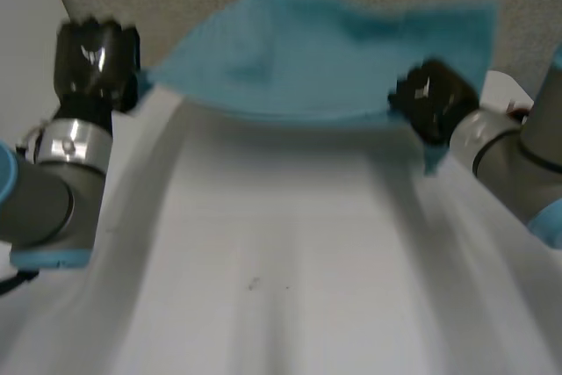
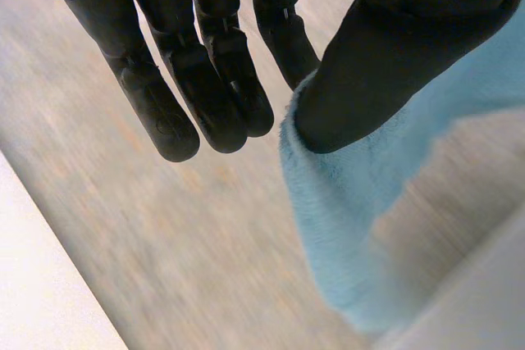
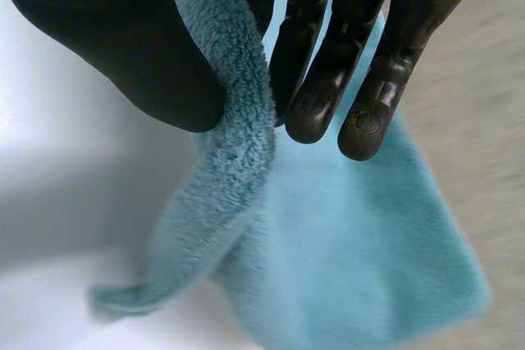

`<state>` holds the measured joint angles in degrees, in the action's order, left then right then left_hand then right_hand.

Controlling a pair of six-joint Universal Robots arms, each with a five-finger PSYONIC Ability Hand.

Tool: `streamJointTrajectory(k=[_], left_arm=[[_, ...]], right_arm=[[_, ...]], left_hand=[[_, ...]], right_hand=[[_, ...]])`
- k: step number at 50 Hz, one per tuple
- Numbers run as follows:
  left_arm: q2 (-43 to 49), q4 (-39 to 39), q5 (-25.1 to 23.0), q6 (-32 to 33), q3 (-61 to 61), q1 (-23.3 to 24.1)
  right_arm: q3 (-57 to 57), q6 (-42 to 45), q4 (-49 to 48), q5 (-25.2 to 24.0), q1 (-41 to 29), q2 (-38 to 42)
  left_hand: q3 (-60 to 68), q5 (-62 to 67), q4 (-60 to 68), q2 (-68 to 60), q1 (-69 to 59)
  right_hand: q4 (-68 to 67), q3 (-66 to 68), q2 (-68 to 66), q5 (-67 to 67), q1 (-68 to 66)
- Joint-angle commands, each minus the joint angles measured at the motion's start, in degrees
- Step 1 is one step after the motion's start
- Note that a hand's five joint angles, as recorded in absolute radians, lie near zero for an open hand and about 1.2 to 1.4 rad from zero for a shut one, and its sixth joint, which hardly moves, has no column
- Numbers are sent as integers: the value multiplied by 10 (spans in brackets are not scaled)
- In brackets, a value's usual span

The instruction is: Fold the laundry

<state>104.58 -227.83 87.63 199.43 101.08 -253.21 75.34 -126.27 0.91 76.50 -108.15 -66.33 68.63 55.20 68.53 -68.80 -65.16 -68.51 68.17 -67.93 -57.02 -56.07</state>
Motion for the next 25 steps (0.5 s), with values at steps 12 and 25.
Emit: streamJointTrajectory(k=[12,25], left_arm=[[33,3,-15,-1,61,-32],[12,5,-14,-2,64,-35]], right_arm=[[118,-162,-97,3,30,18],[279,-395,-165,-1,123,-124]], left_hand=[[114,148,115,-112,-148],[114,148,115,-112,-148]], right_hand=[[443,-440,437,428,318],[389,-386,383,374,265]])
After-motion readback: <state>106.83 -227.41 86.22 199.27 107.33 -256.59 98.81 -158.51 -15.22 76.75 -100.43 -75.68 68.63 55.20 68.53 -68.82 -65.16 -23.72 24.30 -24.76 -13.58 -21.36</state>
